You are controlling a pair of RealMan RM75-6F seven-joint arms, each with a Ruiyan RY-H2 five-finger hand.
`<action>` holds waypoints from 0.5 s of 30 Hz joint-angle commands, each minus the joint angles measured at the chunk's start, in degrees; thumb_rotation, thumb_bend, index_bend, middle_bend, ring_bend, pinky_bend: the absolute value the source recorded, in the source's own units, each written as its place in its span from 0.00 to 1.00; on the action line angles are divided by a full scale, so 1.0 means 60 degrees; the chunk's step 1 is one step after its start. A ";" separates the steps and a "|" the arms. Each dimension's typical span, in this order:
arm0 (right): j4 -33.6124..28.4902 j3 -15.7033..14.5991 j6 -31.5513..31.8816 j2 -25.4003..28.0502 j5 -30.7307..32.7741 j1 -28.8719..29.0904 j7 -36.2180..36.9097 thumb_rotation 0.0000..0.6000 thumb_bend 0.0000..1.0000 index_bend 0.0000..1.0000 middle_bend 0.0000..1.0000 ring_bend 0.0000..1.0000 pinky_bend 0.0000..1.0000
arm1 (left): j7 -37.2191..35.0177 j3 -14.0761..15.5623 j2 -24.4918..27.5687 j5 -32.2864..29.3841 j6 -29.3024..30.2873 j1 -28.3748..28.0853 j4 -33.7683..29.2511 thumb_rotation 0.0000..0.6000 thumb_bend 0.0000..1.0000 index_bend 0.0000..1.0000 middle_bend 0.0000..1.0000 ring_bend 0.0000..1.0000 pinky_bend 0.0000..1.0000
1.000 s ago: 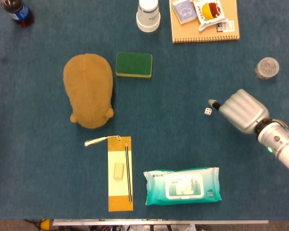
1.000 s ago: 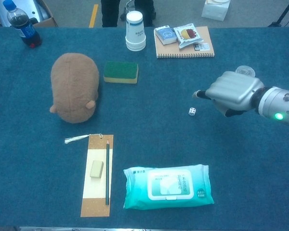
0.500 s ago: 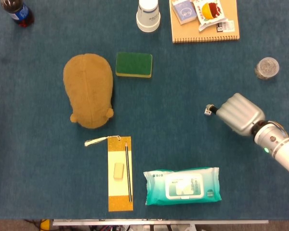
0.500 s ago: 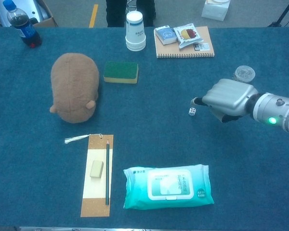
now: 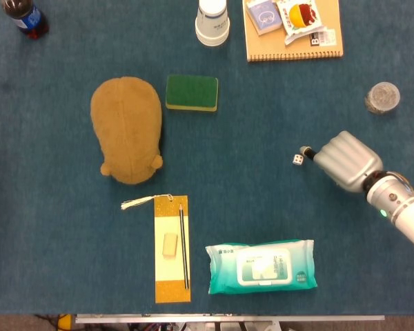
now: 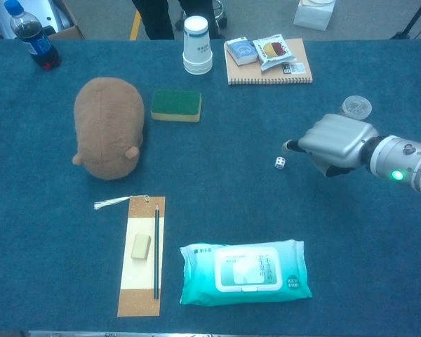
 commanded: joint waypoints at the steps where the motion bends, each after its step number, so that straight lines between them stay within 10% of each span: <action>1: 0.0022 -0.0044 0.0023 -0.0021 0.0068 0.0025 -0.0006 1.00 1.00 0.19 0.88 0.88 1.00 | -0.0011 0.0001 -0.0001 -0.0005 0.0001 0.0006 0.0003 1.00 0.23 0.00 0.00 0.00 0.25; 15: 0.0299 -0.0170 -0.0052 -0.0251 0.0037 0.0117 0.0348 1.00 1.00 0.19 0.88 0.88 1.00 | -0.0243 -0.0013 -0.0070 -0.0043 -0.0033 0.0016 0.0141 1.00 0.23 0.00 0.00 0.00 0.25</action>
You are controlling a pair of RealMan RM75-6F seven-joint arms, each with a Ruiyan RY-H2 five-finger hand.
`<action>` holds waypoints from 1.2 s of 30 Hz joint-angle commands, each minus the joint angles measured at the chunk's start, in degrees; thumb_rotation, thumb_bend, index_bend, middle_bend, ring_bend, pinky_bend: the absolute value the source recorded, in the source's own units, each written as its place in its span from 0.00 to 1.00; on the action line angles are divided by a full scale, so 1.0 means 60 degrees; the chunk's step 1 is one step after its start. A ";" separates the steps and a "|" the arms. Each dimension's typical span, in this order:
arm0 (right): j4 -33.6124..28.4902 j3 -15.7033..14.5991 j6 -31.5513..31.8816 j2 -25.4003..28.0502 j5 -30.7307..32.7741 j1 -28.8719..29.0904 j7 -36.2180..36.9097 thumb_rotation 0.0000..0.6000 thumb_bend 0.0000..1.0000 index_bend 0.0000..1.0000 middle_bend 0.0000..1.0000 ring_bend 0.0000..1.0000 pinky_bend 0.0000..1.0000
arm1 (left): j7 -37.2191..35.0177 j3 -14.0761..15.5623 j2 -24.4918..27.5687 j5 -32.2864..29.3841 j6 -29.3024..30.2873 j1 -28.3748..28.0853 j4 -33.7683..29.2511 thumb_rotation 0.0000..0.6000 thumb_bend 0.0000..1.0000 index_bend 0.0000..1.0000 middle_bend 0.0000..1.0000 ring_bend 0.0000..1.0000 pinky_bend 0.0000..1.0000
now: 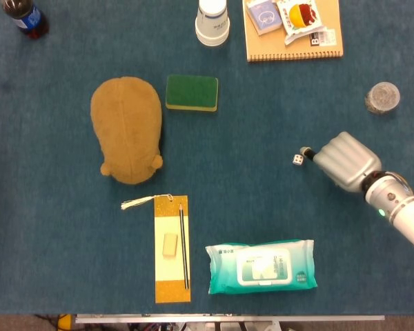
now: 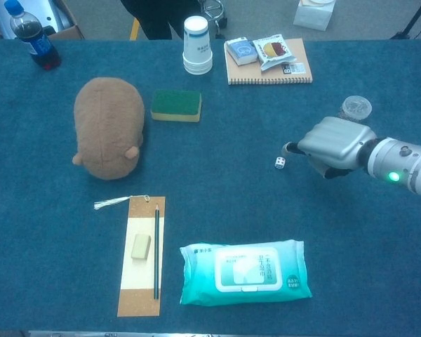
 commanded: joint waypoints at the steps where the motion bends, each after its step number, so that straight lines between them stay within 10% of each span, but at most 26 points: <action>1: 0.0050 -0.0029 -0.0039 -0.0042 -0.0049 0.0005 0.0095 1.00 1.00 0.19 0.88 0.88 1.00 | -0.0033 -0.0009 -0.0015 -0.0004 -0.0006 -0.0006 0.0022 1.00 0.23 0.00 0.00 0.00 0.25; 36: -0.0061 -0.0215 0.0037 0.0079 -0.1217 -0.0219 0.1007 1.00 1.00 0.20 0.88 0.88 1.00 | -0.0025 -0.0036 -0.0036 -0.0033 -0.0056 -0.0027 0.0028 1.00 0.23 0.00 0.00 0.00 0.25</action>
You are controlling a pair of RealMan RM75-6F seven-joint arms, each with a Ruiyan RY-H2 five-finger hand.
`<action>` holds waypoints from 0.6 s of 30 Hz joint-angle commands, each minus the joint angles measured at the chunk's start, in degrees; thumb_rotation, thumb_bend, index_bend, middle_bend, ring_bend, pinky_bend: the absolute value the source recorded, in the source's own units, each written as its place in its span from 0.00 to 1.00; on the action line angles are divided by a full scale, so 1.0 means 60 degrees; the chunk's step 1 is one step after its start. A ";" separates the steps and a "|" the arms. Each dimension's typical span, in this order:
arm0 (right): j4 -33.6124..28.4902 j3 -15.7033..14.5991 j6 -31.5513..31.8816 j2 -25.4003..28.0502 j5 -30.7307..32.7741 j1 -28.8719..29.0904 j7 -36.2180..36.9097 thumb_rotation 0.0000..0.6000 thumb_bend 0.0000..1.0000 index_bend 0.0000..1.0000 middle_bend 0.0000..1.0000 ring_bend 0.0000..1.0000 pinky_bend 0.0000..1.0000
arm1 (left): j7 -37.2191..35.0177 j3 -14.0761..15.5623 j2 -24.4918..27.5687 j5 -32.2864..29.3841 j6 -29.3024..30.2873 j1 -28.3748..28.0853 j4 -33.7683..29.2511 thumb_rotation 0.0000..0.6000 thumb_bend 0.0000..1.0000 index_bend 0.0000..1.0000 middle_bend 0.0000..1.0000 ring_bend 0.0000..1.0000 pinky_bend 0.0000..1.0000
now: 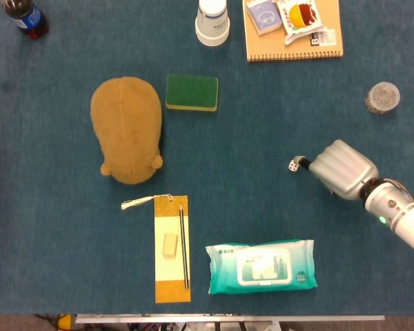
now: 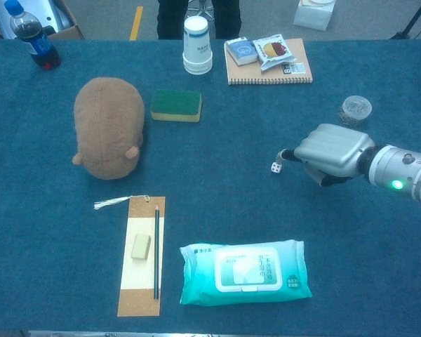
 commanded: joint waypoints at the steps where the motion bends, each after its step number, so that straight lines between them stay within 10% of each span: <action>1: -0.0059 -0.0010 0.0026 0.0038 -0.0059 -0.0024 0.0012 1.00 1.00 0.20 0.88 0.88 1.00 | 0.0009 -0.0003 0.0003 -0.0007 -0.0011 -0.0005 -0.0006 1.00 0.23 0.00 0.00 0.00 0.25; 18: -0.0538 0.0114 0.1158 0.0623 -0.0572 -0.0608 0.0262 1.00 1.00 0.21 0.88 0.88 1.00 | 0.0031 -0.0030 0.0010 0.0013 0.0019 -0.0027 -0.0044 1.00 0.23 0.00 0.00 0.00 0.25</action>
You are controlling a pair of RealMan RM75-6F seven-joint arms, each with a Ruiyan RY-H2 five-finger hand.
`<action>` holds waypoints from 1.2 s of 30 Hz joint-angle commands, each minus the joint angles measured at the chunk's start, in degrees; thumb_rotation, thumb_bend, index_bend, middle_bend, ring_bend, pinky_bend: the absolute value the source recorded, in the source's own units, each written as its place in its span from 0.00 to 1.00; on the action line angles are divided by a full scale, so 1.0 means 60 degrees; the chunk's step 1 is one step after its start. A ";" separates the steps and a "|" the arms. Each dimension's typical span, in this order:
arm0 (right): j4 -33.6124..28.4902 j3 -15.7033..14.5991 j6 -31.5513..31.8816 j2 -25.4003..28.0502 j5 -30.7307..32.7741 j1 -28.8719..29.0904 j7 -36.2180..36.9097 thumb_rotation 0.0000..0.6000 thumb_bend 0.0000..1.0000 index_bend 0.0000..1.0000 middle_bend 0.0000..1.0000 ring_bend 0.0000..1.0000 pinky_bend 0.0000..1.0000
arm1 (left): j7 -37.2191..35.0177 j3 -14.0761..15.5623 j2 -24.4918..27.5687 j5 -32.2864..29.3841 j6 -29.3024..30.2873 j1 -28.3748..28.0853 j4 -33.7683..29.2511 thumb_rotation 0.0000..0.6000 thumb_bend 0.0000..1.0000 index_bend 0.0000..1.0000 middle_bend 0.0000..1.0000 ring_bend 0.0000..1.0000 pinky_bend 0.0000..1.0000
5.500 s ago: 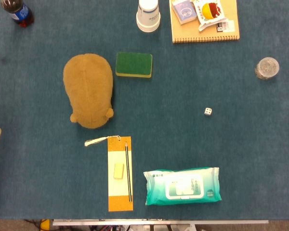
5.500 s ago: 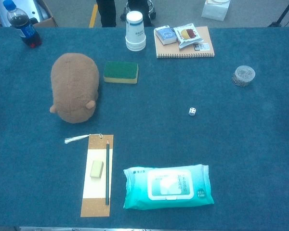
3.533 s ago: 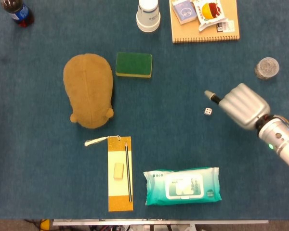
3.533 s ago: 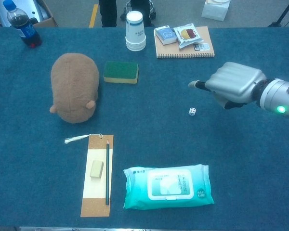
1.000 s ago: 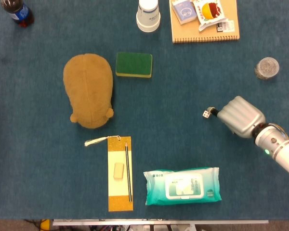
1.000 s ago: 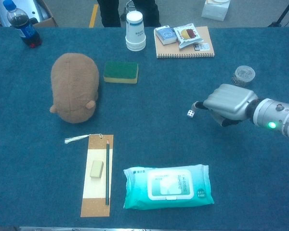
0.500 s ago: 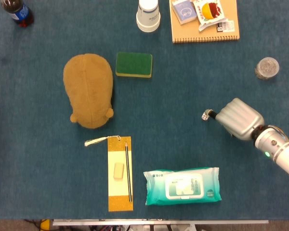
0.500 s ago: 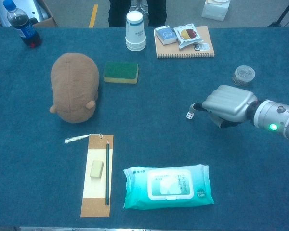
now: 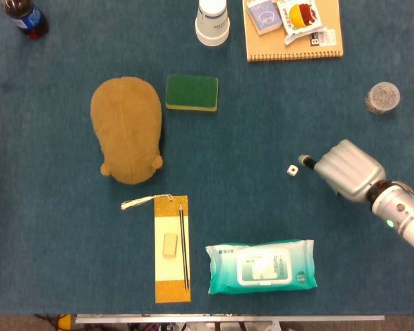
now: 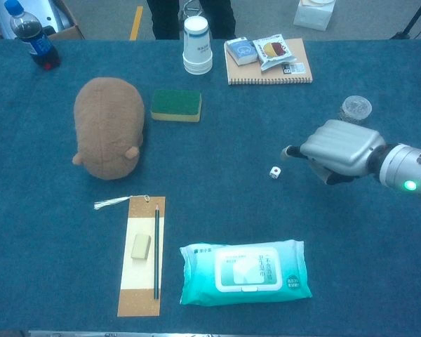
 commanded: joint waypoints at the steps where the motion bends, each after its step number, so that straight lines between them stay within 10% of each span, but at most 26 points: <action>1: -0.0066 0.0155 0.0775 0.0266 -0.0351 -0.0406 0.0331 1.00 1.00 0.21 0.88 0.88 1.00 | 0.0003 -0.0012 0.0025 0.0022 0.0047 0.0005 -0.0033 1.00 0.23 0.00 0.00 0.00 0.25; 9: 0.0874 0.0328 0.3787 0.0708 -0.3294 -0.1981 0.3513 1.00 0.81 0.17 0.83 0.87 1.00 | 0.0155 0.0026 0.0113 0.0591 0.0592 -0.0014 -0.0319 1.00 0.23 0.00 0.00 0.00 0.25; 19: 0.2287 0.0812 0.6976 0.0571 -0.4308 -0.3872 0.5795 1.00 0.06 0.05 0.37 0.71 0.99 | 0.0875 0.0171 0.0526 0.1357 0.1053 -0.0084 -0.1288 1.00 0.23 0.00 0.00 0.00 0.25; 23: 0.3008 0.1085 0.7911 0.0146 -0.4266 -0.4562 0.6246 1.00 0.00 0.04 0.31 0.66 0.99 | 0.0945 0.0268 0.0800 0.1659 0.1105 -0.0151 -0.1682 1.00 0.23 0.00 0.00 0.00 0.25; 30: 0.3369 0.1198 0.8328 -0.0003 -0.3965 -0.5464 0.6624 1.00 0.00 0.16 0.23 0.29 0.50 | 0.1293 0.0307 0.0933 0.1705 0.1070 -0.0160 -0.2049 1.00 0.23 0.00 0.00 0.00 0.25; 36: 0.3739 0.1457 0.8617 -0.0272 -0.3883 -0.5941 0.7229 1.00 0.00 0.36 0.37 0.24 0.29 | 0.1127 0.0309 0.0807 0.1447 0.0875 -0.0163 -0.1972 1.00 0.23 0.00 0.00 0.00 0.25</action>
